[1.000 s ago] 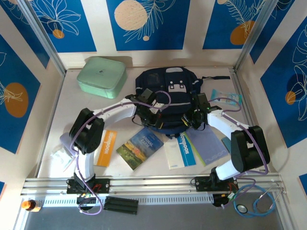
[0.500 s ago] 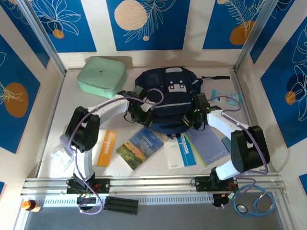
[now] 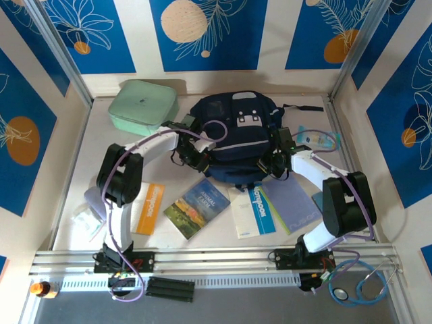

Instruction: Pack the student bag

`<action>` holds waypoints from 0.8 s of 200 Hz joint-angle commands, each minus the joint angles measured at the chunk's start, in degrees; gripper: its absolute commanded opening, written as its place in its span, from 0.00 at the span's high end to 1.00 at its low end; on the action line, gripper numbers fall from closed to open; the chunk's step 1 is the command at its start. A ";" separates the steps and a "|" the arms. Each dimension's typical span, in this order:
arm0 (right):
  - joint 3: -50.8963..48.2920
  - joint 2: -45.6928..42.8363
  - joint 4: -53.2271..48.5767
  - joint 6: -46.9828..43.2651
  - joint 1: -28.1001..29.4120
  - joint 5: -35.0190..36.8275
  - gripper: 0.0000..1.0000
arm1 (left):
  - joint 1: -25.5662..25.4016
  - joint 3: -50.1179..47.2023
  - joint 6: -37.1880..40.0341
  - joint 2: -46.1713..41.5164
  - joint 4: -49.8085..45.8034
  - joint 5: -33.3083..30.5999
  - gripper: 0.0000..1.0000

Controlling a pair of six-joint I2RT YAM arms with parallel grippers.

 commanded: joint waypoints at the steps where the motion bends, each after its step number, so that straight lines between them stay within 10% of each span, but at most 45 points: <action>1: 0.91 -0.55 -2.16 -3.73 -2.75 6.42 0.89 | 3.67 1.51 0.14 -0.38 -6.51 -0.88 1.00; 35: 1.08 -4.50 -1.78 -3.74 -2.32 2.80 0.82 | 2.63 -0.33 -4.03 -3.06 -2.51 3.85 1.00; 108: 0.33 -13.21 -11.34 9.93 0.54 -4.21 0.34 | -5.85 -1.44 -17.72 -4.80 6.50 6.85 1.00; 160: -0.43 -11.30 -11.53 22.77 8.40 -5.75 0.25 | -11.96 1.07 -21.04 -2.03 9.95 7.04 1.00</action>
